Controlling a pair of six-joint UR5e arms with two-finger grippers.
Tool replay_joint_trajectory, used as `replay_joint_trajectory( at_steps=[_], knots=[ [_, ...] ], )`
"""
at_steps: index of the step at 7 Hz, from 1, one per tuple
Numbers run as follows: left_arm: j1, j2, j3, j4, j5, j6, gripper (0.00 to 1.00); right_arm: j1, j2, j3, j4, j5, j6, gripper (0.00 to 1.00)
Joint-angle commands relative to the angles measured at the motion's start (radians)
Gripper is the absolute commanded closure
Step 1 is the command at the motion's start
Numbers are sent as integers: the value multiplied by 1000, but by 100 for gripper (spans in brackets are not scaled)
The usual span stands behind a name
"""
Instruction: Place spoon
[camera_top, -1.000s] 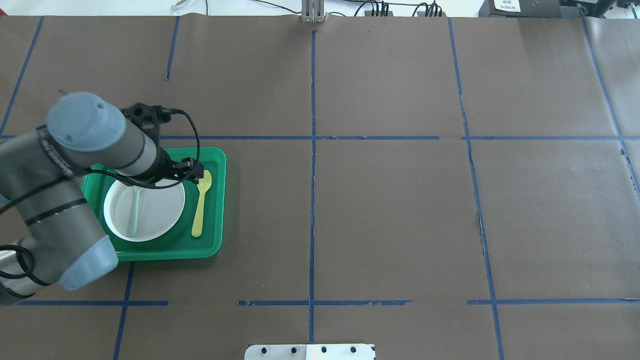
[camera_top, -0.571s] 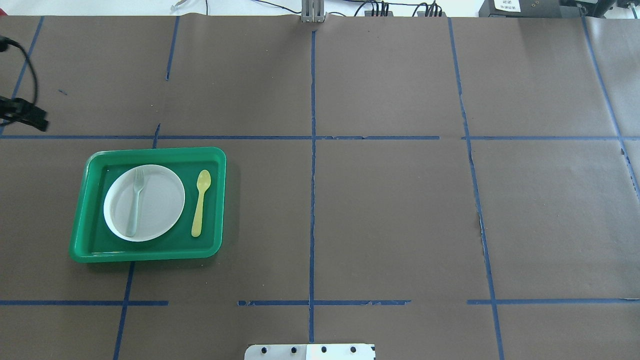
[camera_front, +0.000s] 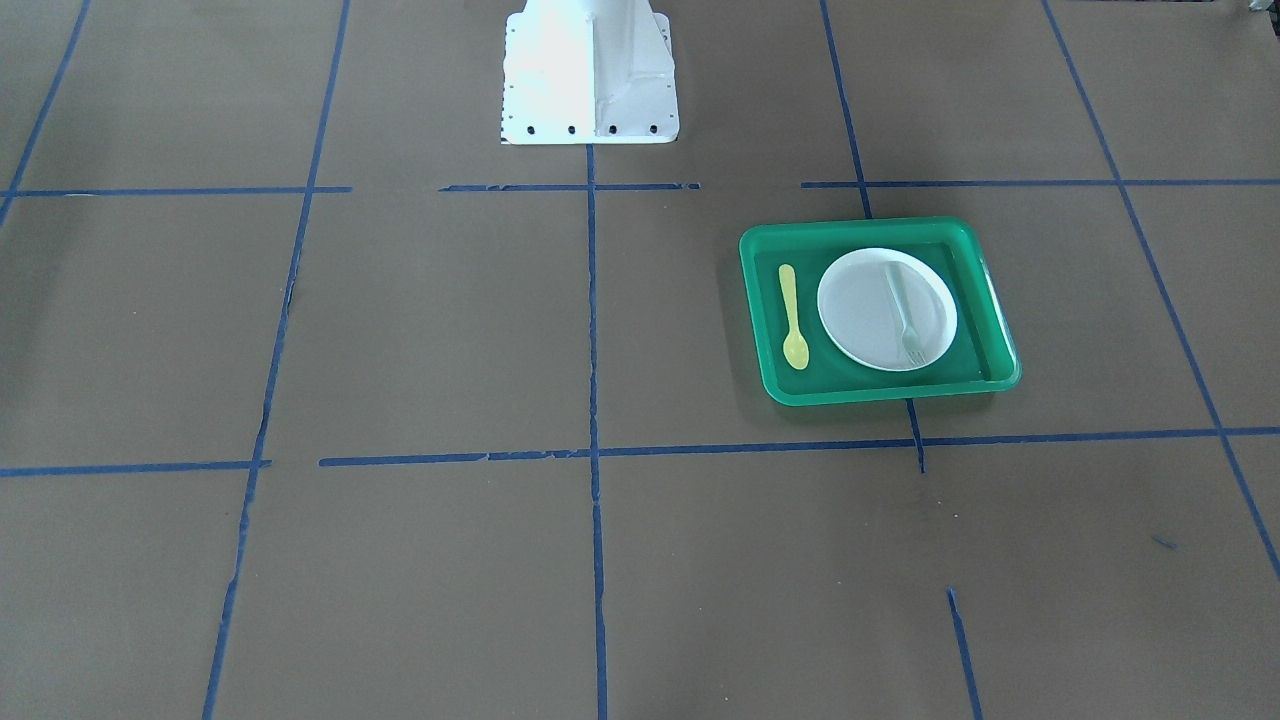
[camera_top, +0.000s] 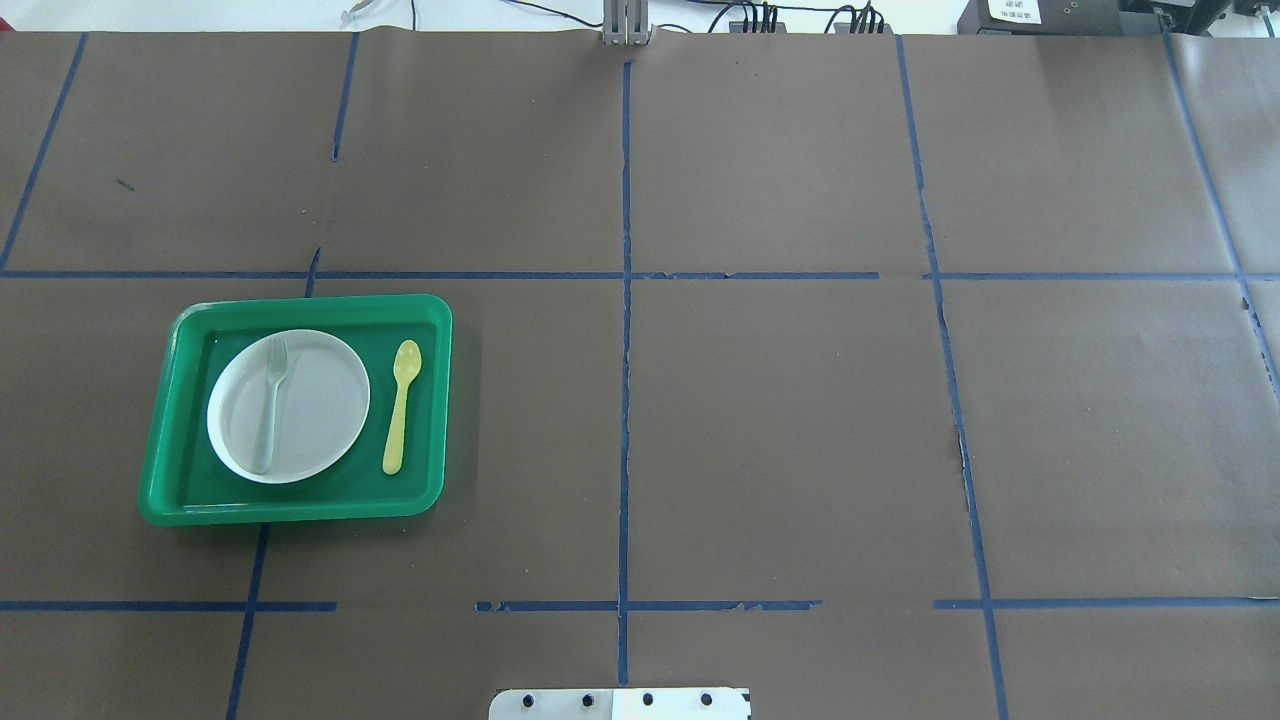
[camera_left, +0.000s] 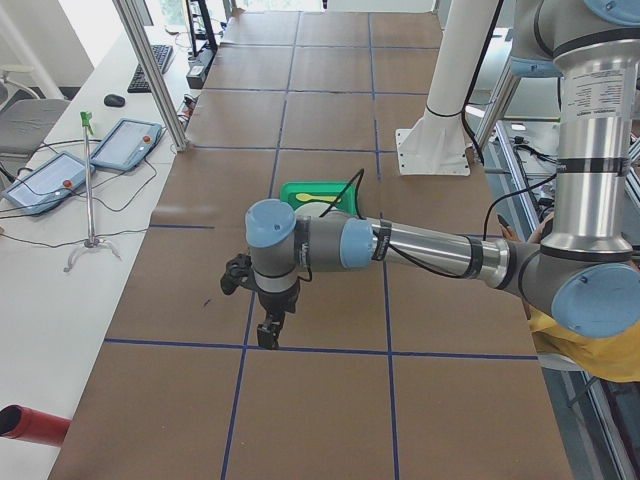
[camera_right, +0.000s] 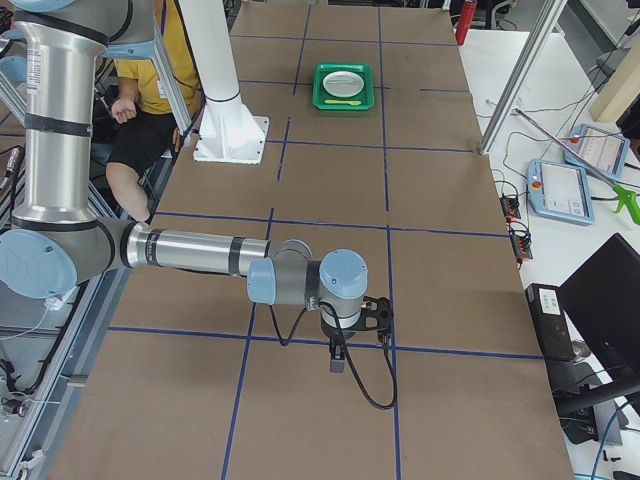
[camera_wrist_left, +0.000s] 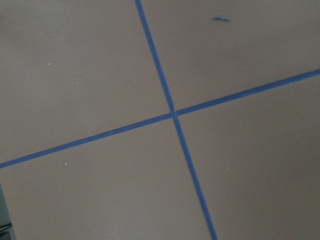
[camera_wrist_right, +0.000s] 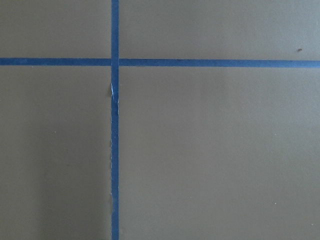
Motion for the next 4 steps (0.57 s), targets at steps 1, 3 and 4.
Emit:
replay_joint_trajectory(
  at_steps=[1, 3, 4],
  knots=[
    [-19, 83, 18, 3, -91, 29, 0, 0, 0, 0, 0, 0, 0, 0],
    [-20, 68, 13, 0, -90, 28, 0, 0, 0, 0, 0, 0, 0, 0],
    [-20, 67, 15, 0, -91, 28, 0, 0, 0, 0, 0, 0, 0, 0]
  ],
)
